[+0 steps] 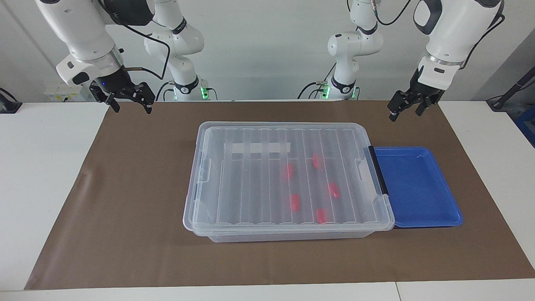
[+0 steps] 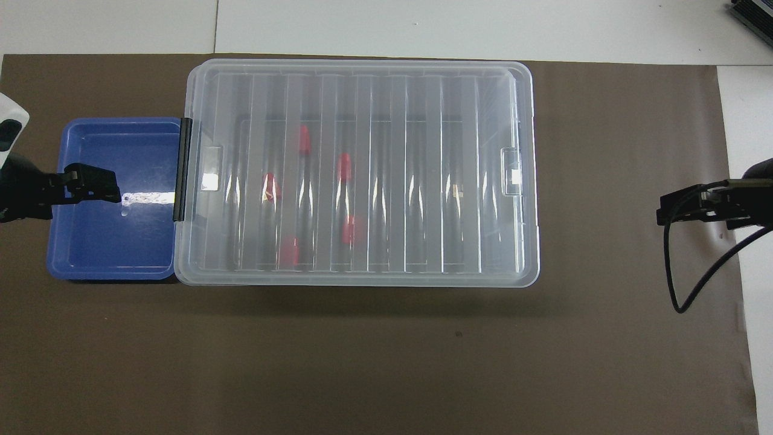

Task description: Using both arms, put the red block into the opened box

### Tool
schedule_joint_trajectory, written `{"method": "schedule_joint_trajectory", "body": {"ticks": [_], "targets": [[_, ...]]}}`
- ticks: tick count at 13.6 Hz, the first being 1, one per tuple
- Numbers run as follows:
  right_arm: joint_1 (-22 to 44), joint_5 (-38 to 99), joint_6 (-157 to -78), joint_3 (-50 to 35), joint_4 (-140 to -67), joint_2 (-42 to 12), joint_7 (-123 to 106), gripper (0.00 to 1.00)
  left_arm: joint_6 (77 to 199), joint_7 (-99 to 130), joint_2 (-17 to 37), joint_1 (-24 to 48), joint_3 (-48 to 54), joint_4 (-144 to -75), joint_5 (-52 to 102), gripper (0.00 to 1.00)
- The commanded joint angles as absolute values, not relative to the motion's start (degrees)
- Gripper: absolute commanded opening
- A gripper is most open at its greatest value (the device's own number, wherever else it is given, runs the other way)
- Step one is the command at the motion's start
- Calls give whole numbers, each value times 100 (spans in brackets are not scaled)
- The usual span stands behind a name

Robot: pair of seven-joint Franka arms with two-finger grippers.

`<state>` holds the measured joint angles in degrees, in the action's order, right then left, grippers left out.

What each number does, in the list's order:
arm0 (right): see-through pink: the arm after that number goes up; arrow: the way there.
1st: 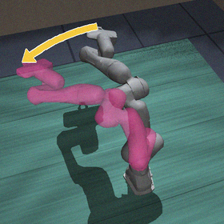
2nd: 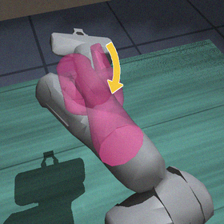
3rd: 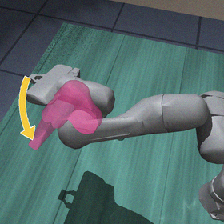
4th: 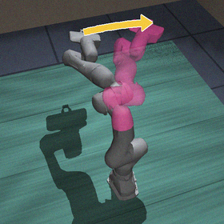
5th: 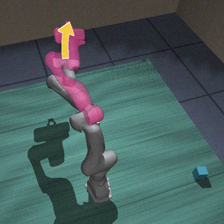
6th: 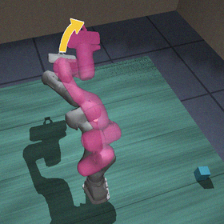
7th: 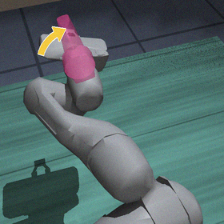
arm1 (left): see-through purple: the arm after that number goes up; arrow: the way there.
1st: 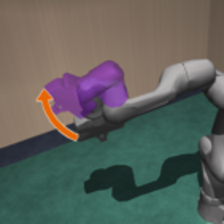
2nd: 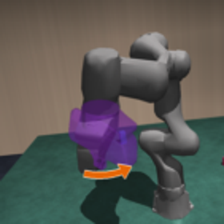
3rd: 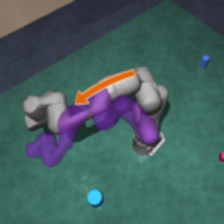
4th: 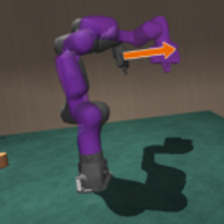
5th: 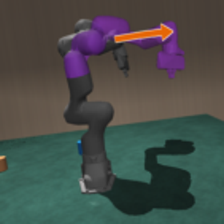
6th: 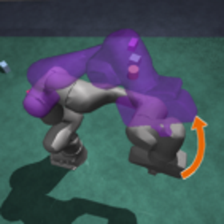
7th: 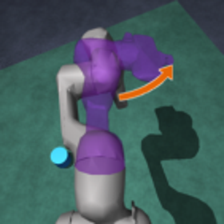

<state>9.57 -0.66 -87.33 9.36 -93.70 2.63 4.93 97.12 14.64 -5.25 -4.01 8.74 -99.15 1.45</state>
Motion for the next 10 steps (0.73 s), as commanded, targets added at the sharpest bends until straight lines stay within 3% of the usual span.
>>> {"method": "schedule_joint_trajectory", "body": {"ticks": [1,10], "targets": [[888,-105,-8692,896,-9325,264,457,100,9826,1538,-642,-378,870,-10011,44,100],[896,-97,-8692,888,-9325,264,571,100,9773,1538,-642,-378,870,-10011,53,100]]}}
